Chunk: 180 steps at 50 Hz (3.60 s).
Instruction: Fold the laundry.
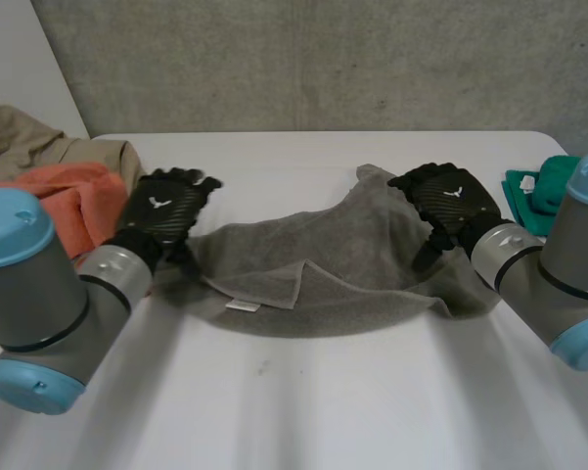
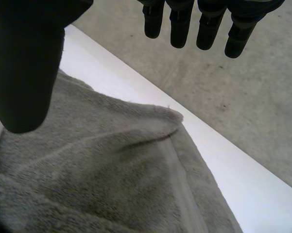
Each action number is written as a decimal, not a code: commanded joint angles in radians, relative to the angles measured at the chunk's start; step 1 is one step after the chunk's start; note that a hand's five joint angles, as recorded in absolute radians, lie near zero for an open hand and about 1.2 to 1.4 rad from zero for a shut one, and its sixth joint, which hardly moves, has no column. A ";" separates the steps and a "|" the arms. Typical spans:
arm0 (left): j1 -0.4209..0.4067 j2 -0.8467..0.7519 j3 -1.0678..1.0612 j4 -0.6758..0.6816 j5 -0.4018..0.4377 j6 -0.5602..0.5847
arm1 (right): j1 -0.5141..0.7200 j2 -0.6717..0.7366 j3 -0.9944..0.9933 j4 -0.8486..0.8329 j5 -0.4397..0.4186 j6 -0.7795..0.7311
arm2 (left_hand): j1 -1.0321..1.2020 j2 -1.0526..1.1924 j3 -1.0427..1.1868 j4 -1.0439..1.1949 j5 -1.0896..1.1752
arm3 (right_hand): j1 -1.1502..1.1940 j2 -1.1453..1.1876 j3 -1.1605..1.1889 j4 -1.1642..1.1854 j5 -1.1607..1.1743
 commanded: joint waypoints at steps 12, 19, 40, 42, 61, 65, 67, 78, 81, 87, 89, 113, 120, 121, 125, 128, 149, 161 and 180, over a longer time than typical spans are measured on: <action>-0.240 -0.312 0.408 -0.370 -0.045 0.068 | 0.001 -0.012 -0.002 0.022 -0.011 -0.003 | 0.558 0.553 0.549 0.560 0.535 | -0.047 -0.030 -0.032 -0.032 -0.042; -0.270 -0.422 0.532 -0.423 -0.068 0.077 | -0.008 -0.012 0.002 0.019 -0.011 -0.009 | 0.564 0.559 0.555 0.567 0.541 | -0.047 -0.030 -0.032 -0.032 -0.042; -0.280 -0.576 0.702 -0.463 -0.176 0.145 | -0.032 -0.012 0.015 0.003 -0.024 -0.009 | 0.661 0.656 0.652 0.663 0.638 | -0.047 -0.030 -0.032 -0.032 -0.042; -0.280 -0.587 0.714 -0.469 -0.180 0.148 | -0.034 -0.014 0.016 0.003 -0.024 -0.009 | 0.699 0.694 0.690 0.701 0.676 | -0.047 -0.030 -0.032 -0.032 -0.042; -0.290 -0.271 0.702 -0.603 -0.240 0.088 | -0.104 -0.044 -0.066 0.163 -0.032 -0.034 | 1.198 1.193 1.189 1.200 1.175 | -0.047 -0.030 -0.032 -0.032 -0.042; -0.252 -0.159 0.664 -0.601 -0.205 0.094 | -0.126 -0.038 -0.142 0.379 -0.049 -0.036 | 1.198 1.193 1.189 1.200 1.175 | -0.047 -0.030 -0.032 -0.032 -0.042; -0.231 -0.102 0.658 -0.604 -0.184 0.094 | -0.132 -0.038 -0.154 0.484 -0.057 -0.011 | 1.198 1.193 1.189 1.200 1.175 | -0.047 -0.030 -0.032 -0.032 -0.042; -0.235 0.030 0.745 -0.629 -0.107 0.026 | -0.077 -0.055 0.005 0.377 -0.051 0.416 | 1.198 1.193 1.189 1.200 1.175 | -0.047 -0.030 -0.032 -0.032 -0.042; -0.255 0.035 0.793 -0.644 -0.122 -0.017 | -0.024 -0.069 0.067 0.275 -0.035 0.533 | 1.198 1.193 1.189 1.200 1.175 | -0.047 -0.030 -0.032 -0.032 -0.042; -0.298 0.025 0.883 -0.689 -0.168 -0.074 | 0.078 -0.069 0.156 0.105 0.090 0.699 | 1.198 1.193 1.189 1.200 1.175 | -0.047 -0.030 -0.032 -0.032 -0.042; -0.313 0.013 0.914 -0.693 -0.194 -0.081 | 0.124 -0.070 0.179 0.059 0.146 0.757 | 1.198 1.193 1.189 1.200 1.175 | -0.047 -0.030 -0.032 -0.032 -0.042; -0.217 0.051 0.836 -0.703 -0.228 -0.185 | 0.083 -0.142 0.088 -0.102 0.293 0.407 | 1.198 1.193 1.189 1.200 1.175 | 1.175 1.192 1.189 1.189 1.180; -0.082 0.035 0.582 -0.623 -0.092 -0.196 | 0.023 -0.288 -0.055 0.007 0.114 0.086 | 1.198 1.193 1.189 1.200 1.175 | 1.175 1.192 1.189 1.189 1.180; -0.077 0.024 0.560 -0.609 -0.075 -0.196 | 0.023 -0.288 -0.077 0.036 0.103 0.084 | 1.198 1.193 1.189 1.200 1.175 | 1.175 1.192 1.189 1.189 1.180; -0.059 -0.070 0.491 -0.532 -0.022 -0.193 | 0.024 -0.233 -0.198 0.182 0.057 0.078 | 1.198 1.193 1.189 1.200 1.175 | 1.175 1.192 1.189 1.189 1.180; -0.033 -0.152 0.468 -0.487 -0.041 -0.194 | 0.037 -0.102 -0.295 0.269 0.051 0.051 | 1.198 1.193 1.189 1.200 1.175 | 1.175 1.192 1.189 1.189 1.180; -0.011 -0.340 0.526 -0.528 -0.180 -0.105 | 0.104 0.318 -0.487 0.285 0.077 -0.105 | 0.357 0.352 0.348 0.359 0.334 | 0.033 0.050 0.047 0.047 0.038; -0.019 -0.186 0.529 -0.531 -0.199 -0.064 | 0.015 -0.036 -0.251 0.364 0.161 0.107 | 0.132 0.128 0.123 0.135 0.110 | -0.047 -0.030 -0.032 -0.032 -0.042; -0.043 -0.560 0.955 -0.647 -0.044 0.143 | -0.028 -0.021 0.058 0.227 0.154 -0.095 | 0.162 0.157 0.153 0.164 0.139 | 0.150 0.167 0.165 0.165 0.155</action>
